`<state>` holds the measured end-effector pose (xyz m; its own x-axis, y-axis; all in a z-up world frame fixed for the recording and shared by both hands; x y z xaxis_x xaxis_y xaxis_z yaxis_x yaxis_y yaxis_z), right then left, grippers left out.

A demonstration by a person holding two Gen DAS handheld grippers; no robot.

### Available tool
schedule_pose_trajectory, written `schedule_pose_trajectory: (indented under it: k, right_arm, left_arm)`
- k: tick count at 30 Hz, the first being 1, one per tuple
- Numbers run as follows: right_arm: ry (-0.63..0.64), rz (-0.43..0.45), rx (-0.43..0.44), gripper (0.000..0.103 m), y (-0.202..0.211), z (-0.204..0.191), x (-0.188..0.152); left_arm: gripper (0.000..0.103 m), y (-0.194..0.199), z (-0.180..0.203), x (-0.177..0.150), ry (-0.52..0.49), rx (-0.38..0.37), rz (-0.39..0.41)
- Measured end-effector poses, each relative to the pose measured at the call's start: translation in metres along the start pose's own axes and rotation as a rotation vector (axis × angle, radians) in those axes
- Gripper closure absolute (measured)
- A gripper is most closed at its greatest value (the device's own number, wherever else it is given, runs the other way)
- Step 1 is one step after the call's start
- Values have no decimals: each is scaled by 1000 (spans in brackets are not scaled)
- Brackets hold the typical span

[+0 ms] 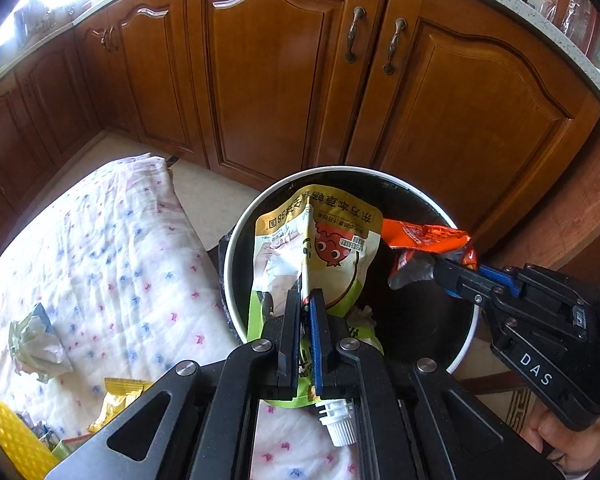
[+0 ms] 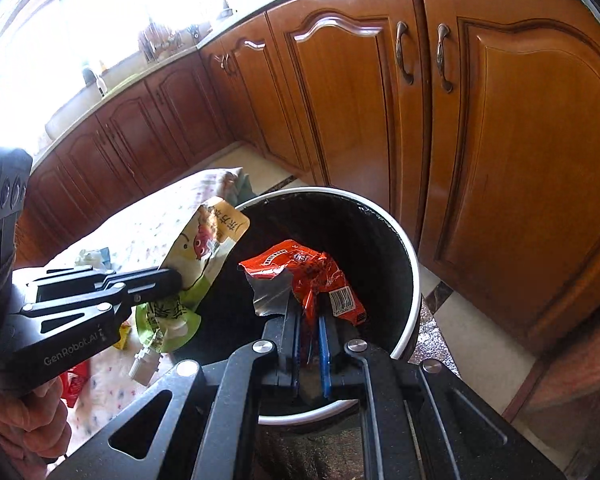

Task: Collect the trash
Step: 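Carry pouch and wrapper over the bin and open both tools, then grasp the red snack bag with the left tool while the right grasps the yellow wrapper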

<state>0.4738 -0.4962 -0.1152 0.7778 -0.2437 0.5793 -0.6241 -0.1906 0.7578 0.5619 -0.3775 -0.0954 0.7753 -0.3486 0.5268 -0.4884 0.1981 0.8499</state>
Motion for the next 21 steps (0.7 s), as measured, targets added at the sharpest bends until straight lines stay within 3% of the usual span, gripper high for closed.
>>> schedule_pose_trajectory:
  k: [2,5,6,7,15,17,19,21]
  right_arm:
    - [-10,-10,5,90,-6,3,6]
    - [-18,-13,7,81,-6,4,5]
    - [-23,-11,10,72,-6,5,5]
    - [-28,-7,18,64,-6,6,6]
    - [-44,45,38,59,14,2,5]
    - [-42,70,60,53,20,-4,3]
    - [-43,98,87,38,28,-13,0]
    - [-41,129,103,29,35,-22,-6]
  left_arm:
    - [97,-3,2,3,1,-4,-3]
    - [75,-4,2,8,2,-1,15]
    - [69,-3,2,10,3,1,23]
    - [69,-3,3,11,2,1,30]
    - [66,31,-14,-13,68,5,88]
    - [62,41,-20,-25,98,-3,107]
    - [58,50,-28,-38,126,-10,130]
    - [58,61,-37,-54,149,-2,150]
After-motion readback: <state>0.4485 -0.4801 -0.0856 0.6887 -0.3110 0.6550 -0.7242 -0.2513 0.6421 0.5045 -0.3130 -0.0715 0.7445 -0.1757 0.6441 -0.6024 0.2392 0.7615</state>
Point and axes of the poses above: each gripper's, at about its wrist camera, not at the fingertips, and y roughly against the way its jaws point, z to its right, x to its top, the point moved 9 cm from there along -y, roughly the way its jaws point, and after that the axes turned 8 degrees about x, right-handed, at the moved point
